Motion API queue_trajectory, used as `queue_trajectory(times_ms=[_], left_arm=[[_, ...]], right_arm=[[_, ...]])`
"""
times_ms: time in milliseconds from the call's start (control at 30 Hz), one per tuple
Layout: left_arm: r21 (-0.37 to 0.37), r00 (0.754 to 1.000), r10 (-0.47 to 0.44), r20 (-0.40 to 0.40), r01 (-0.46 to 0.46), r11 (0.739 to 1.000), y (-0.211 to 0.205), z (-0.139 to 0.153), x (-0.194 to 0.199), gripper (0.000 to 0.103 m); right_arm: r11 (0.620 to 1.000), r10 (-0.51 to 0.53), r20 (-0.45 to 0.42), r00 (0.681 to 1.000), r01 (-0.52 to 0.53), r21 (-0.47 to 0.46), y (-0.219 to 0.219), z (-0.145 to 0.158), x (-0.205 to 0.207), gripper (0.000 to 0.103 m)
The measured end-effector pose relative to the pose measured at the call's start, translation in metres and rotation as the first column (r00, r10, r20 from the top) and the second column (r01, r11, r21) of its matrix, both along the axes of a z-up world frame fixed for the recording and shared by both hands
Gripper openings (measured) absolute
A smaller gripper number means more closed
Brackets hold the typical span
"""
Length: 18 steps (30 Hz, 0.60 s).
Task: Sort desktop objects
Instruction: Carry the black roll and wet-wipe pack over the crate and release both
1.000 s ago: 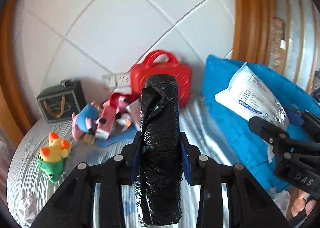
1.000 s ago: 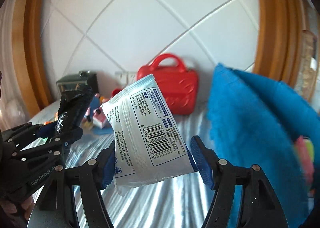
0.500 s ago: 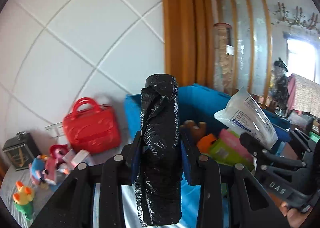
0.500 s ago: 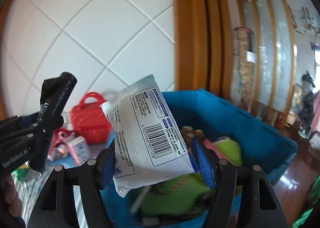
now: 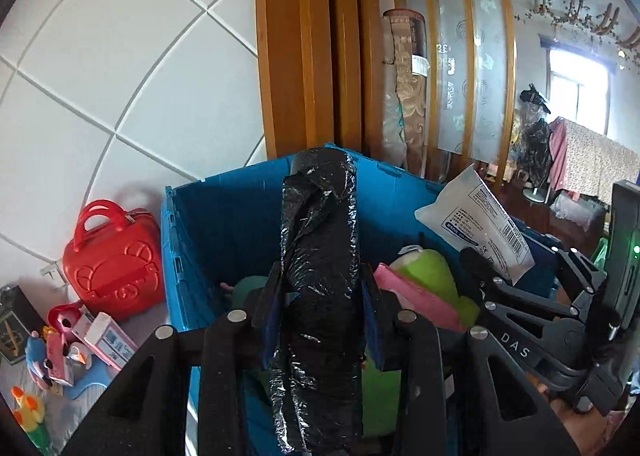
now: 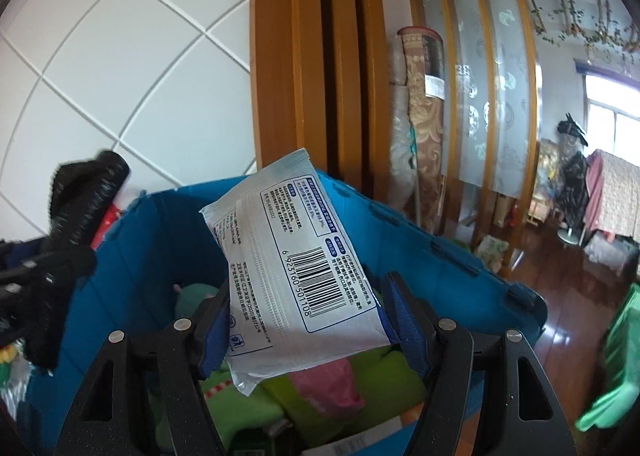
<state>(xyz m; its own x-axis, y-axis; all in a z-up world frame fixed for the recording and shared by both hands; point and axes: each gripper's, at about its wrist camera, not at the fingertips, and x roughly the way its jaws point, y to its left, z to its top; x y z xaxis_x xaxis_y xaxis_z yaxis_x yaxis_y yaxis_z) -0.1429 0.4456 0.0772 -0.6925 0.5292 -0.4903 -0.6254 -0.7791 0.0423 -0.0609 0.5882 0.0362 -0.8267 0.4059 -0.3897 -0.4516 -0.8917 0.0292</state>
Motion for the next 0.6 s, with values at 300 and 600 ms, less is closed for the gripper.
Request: queue_trajectory(times_ms=[300, 600], left_arm=[[-0.036, 0.998, 0.033, 0.051, -0.032, 0.999, 0.009, -0.008, -0.009, 0.057], [-0.045, 0.997, 0.075, 0.006, -0.075, 0.996, 0.007, -0.009, -0.002, 0.078]], right_arm=[[1.000, -0.002, 0.046, 0.999, 0.001, 0.009, 0.009, -0.014, -0.013, 0.083], [1.000, -0.004, 0.065, 0.998, 0.005, -0.008, 0.016, -0.020, -0.010, 0.103]])
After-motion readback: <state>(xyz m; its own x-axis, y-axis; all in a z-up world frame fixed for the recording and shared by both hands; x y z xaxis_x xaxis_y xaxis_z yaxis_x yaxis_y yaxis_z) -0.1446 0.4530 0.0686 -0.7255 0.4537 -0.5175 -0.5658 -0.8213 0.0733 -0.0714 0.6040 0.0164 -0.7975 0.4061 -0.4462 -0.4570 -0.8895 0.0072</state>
